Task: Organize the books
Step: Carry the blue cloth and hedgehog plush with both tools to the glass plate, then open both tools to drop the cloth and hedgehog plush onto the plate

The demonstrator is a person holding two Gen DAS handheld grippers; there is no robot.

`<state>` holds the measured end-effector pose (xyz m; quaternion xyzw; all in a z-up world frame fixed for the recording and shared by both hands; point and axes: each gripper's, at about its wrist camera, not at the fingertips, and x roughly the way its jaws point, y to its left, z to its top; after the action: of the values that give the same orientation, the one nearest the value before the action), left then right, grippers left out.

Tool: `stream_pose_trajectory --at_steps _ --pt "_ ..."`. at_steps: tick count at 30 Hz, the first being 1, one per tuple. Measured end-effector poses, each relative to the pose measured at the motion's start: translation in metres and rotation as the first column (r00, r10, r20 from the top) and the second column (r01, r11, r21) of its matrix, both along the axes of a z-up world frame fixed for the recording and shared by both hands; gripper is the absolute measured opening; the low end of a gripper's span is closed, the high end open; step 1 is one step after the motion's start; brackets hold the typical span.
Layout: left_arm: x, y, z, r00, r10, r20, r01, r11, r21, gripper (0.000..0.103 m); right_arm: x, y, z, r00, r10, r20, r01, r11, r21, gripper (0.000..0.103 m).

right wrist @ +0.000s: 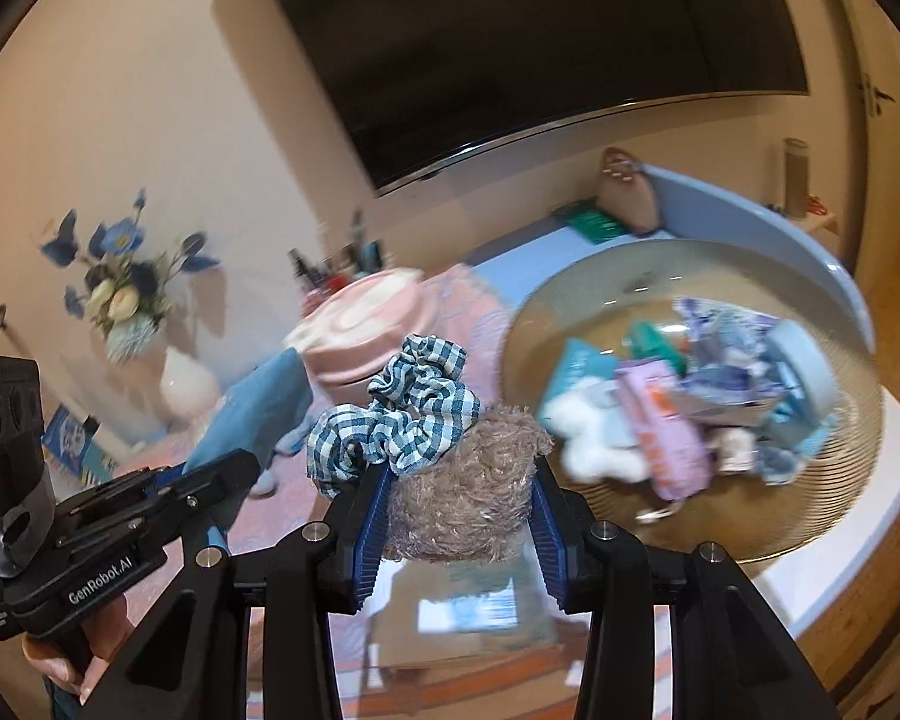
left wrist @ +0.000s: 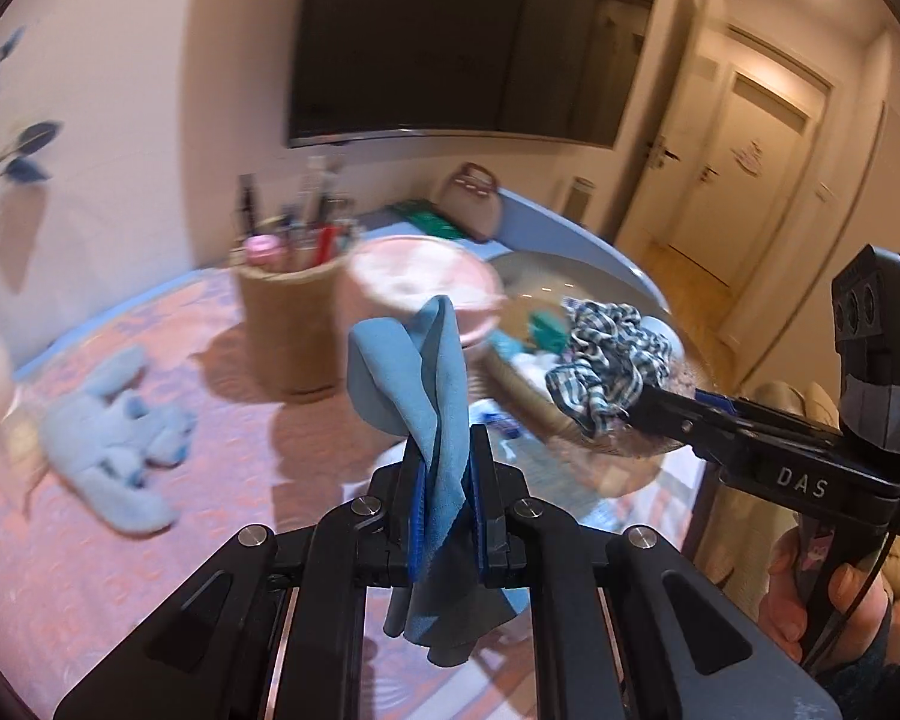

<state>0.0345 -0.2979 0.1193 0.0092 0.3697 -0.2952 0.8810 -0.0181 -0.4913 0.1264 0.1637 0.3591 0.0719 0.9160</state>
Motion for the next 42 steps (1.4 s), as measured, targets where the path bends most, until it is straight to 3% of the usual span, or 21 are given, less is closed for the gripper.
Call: stream_pose_trajectory --at_steps 9,18,20,21,22,23,26,33,42 --pt "0.003 -0.055 0.018 0.994 -0.095 0.049 0.094 0.995 0.018 0.009 0.002 -0.065 0.006 0.993 -0.116 0.031 0.116 0.993 0.008 0.042" --pt "0.035 -0.116 0.026 0.984 -0.163 0.067 0.161 0.987 0.028 0.009 0.045 -0.111 0.011 0.977 -0.213 0.015 0.213 0.977 0.002 0.042" --pt "0.044 -0.128 0.019 0.986 -0.153 0.062 0.150 0.988 0.042 0.010 0.055 -0.117 0.008 0.973 -0.232 0.002 0.232 0.973 0.000 0.044" --pt "0.048 -0.131 0.016 0.987 -0.148 0.057 0.145 0.988 0.042 0.010 0.059 -0.119 0.007 0.971 -0.237 -0.001 0.237 0.971 -0.007 0.050" --pt "0.054 -0.133 0.012 0.989 -0.143 0.045 0.141 0.989 0.040 0.019 0.063 -0.121 0.006 0.971 -0.239 -0.006 0.239 0.971 -0.013 0.058" --pt "0.057 -0.134 0.008 0.990 -0.141 0.028 0.140 0.989 0.038 0.033 0.065 -0.122 0.004 0.970 -0.243 -0.011 0.242 0.970 -0.018 0.058" --pt "0.056 -0.135 -0.002 0.988 -0.156 -0.007 0.157 0.987 0.033 0.035 0.065 -0.127 -0.001 0.970 -0.243 -0.028 0.243 0.970 -0.011 0.058" --pt "0.028 -0.120 0.001 0.986 -0.167 0.016 0.165 0.984 0.064 0.035 0.041 -0.127 0.000 0.967 -0.253 -0.036 0.253 0.967 0.001 0.058" --pt "-0.009 -0.060 0.015 0.997 -0.062 0.049 0.060 0.997 0.040 0.039 0.008 -0.081 0.022 0.982 -0.188 0.002 0.188 0.982 -0.003 0.058"
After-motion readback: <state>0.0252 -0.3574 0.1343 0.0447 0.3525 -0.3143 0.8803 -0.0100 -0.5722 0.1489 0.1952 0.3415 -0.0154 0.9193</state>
